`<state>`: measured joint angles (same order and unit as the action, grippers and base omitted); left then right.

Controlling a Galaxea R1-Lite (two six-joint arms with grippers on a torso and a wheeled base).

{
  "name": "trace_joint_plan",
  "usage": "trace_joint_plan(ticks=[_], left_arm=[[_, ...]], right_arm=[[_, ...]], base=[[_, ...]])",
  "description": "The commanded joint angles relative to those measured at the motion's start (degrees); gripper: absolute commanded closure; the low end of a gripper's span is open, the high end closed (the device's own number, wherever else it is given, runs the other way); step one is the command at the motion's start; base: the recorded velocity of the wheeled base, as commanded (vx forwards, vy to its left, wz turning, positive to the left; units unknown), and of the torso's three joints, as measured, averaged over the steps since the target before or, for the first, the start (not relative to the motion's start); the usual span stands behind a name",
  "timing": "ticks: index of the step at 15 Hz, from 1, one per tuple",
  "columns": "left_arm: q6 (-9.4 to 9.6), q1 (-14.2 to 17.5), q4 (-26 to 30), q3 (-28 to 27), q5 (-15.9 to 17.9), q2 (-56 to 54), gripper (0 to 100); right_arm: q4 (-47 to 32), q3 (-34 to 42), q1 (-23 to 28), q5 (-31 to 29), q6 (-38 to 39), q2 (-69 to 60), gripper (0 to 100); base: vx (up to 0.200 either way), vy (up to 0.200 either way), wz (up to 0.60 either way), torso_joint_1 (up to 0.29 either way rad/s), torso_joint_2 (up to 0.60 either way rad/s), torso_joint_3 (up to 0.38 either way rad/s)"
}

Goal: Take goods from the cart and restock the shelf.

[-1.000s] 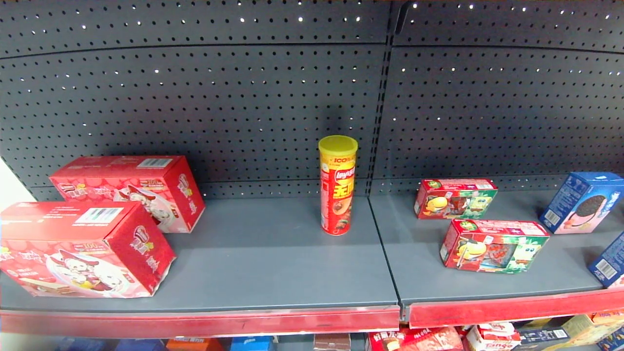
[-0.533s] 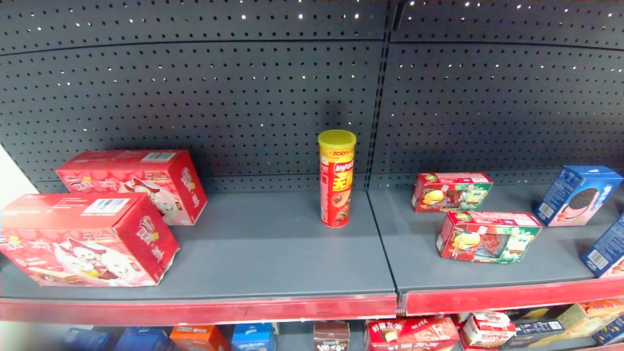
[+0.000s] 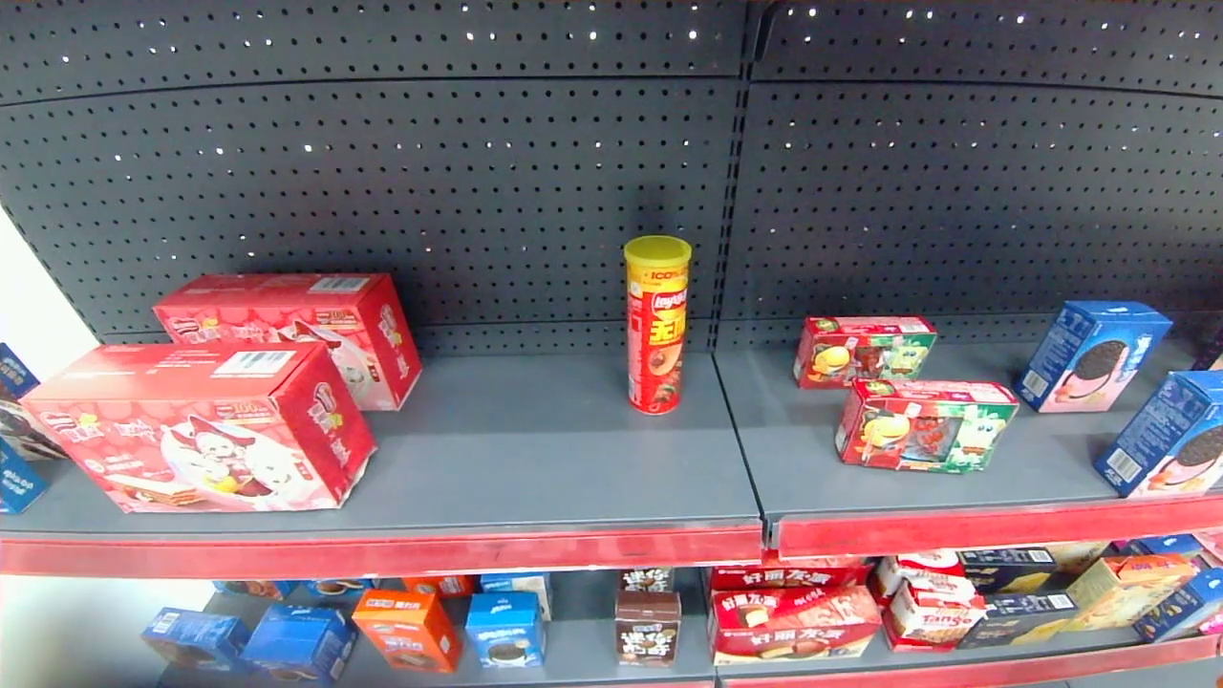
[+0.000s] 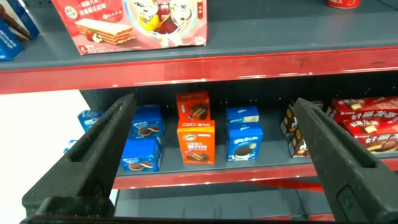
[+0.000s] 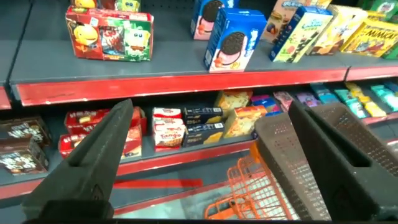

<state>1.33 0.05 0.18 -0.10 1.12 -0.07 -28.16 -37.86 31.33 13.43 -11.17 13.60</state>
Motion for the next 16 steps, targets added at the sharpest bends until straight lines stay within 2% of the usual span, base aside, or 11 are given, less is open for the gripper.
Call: trace_joint_plan(ticks=[1,4,16], left_arm=[[-0.1,0.0,0.0,0.0,0.0,0.1,0],[-0.01,0.0,0.0,0.0,0.0,0.1,0],[-0.1,0.0,0.0,0.0,0.0,0.1,0]], right_arm=[[-0.1,0.2,0.0,0.1,-1.0,0.0,0],[-0.1,1.0,0.0,0.1,-1.4,-1.1,0],[-0.1,1.3,-0.1,0.2,-1.4,-1.5,0]], base=[[0.0,0.0,0.0,0.0,0.0,0.0],[0.0,0.0,0.0,0.0,0.0,0.0],[0.0,0.0,-0.6,0.002,0.0,0.004]])
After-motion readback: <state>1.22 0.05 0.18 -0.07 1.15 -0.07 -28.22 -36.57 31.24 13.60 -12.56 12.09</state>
